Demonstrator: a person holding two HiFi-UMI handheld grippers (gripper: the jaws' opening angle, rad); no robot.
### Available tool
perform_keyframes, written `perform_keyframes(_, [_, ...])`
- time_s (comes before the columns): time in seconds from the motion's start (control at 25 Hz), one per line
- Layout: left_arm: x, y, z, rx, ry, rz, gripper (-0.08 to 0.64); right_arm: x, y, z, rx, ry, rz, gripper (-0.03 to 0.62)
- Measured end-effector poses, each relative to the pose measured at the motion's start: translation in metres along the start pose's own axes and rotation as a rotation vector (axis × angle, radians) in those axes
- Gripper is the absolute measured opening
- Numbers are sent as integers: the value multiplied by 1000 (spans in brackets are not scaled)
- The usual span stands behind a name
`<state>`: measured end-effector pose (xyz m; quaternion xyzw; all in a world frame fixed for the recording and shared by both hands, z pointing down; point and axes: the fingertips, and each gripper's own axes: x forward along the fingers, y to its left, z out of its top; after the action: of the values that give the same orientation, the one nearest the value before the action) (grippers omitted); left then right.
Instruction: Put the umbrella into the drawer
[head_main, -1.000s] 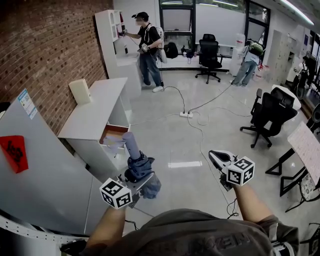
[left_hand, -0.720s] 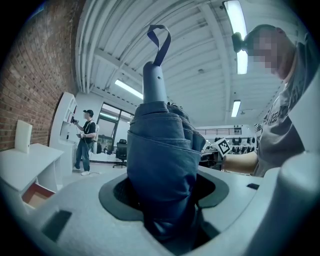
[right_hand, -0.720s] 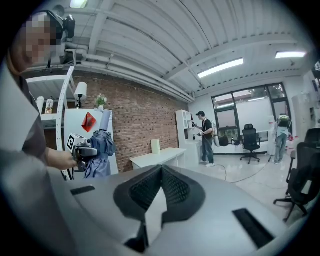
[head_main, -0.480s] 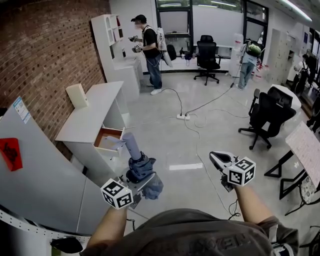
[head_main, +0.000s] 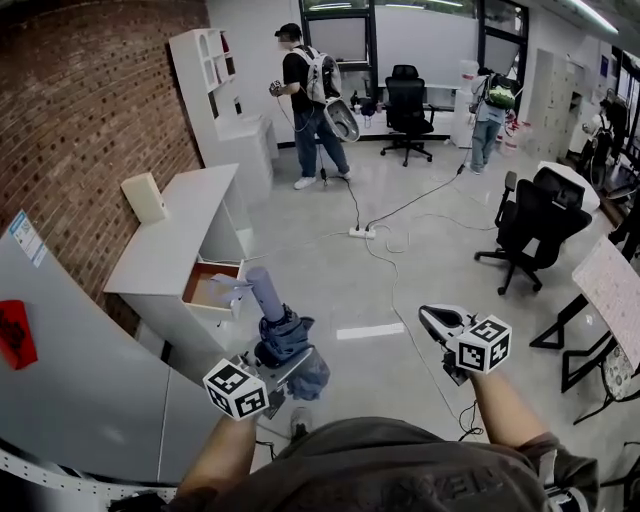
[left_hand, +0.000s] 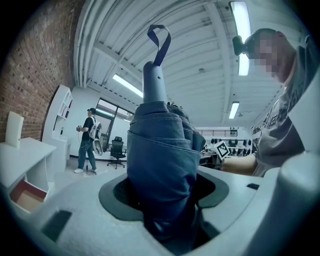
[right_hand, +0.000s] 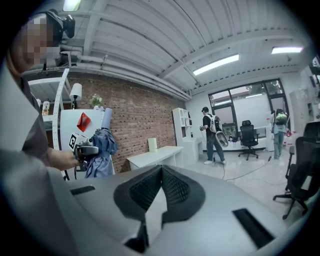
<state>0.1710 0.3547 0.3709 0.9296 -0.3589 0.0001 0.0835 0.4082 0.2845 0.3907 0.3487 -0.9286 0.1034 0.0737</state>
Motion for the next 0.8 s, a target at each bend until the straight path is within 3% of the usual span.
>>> perform_keyframes(0.32, [4,108,3,-13,-24,-79,262,95,-6,18,-23,13,-61,-8])
perform_keyframes(0.8, [-5,307,49,49,22,-161,262,290,1,82,-30,-27,-101,-8])
